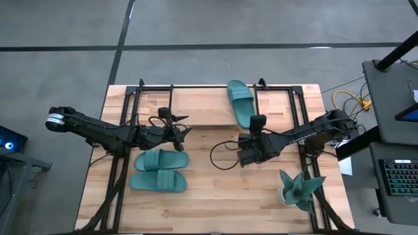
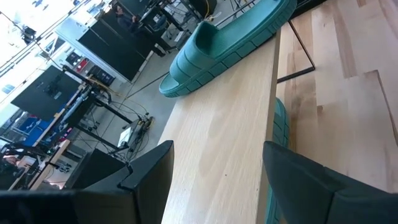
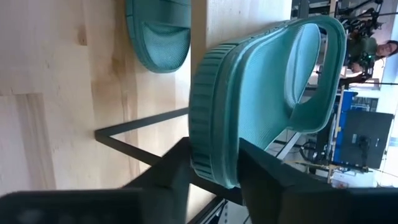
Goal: Pick and place slides into the shelf
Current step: Put the green slides on the shelf
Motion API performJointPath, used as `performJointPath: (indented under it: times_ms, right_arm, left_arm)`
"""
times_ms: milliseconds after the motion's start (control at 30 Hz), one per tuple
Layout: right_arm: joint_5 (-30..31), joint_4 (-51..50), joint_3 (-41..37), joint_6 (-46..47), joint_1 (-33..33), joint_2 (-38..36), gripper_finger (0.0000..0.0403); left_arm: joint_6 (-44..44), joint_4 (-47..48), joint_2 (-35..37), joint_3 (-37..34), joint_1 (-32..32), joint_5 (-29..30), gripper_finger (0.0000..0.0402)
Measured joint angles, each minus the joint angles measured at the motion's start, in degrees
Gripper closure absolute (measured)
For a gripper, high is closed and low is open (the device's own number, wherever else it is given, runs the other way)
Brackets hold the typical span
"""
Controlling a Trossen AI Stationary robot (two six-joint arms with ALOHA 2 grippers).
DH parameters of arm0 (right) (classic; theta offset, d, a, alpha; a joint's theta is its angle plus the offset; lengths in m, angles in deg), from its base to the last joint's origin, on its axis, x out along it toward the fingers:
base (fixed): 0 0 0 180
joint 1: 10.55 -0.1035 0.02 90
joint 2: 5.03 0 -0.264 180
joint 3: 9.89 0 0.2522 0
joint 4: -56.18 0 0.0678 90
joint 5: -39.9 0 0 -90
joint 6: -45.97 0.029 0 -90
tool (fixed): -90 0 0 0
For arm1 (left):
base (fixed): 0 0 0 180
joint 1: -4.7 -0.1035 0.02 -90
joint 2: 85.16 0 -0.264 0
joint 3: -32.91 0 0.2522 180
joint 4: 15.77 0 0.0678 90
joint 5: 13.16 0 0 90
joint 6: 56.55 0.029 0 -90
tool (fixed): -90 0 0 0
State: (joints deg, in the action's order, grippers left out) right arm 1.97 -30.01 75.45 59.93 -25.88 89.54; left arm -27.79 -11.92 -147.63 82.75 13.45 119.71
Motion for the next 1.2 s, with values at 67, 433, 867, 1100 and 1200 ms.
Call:
performJointPath:
  times_ms: [67, 433, 867, 1100, 1200]
  right_arm:
    - [0.0, 0.0, -0.04, 0.37, -0.02, 0.0, 0.0327]
    - [0.44, 0.16, -0.07, 3.32, -0.03, 0.02, 0.0375]
    - [3.79, 0.08, 3.0, 6.67, -0.39, 0.07, 0.0375]
    - [6.75, 1.43, 3.1, 7.73, -0.39, 0.07, 0.0375]
    - [8.38, 1.41, 3.1, 9.28, -0.39, 0.07, 0.0375]
  left_arm:
    - [0.01, 0.0, 0.0, 0.0, 0.0, 0.0, 0.0171]
    - [0.02, -0.02, 0.0, 0.0, 0.0, 0.02, 0.0171]
    - [0.03, 0.0, 0.0, 0.0, 0.0, 0.04, 0.0171]
    - [0.06, 0.0, 0.0, 0.0, 0.0, 0.04, 0.0171]
    - [0.08, 0.21, 0.0, 0.0, 0.0, 0.02, 0.0171]
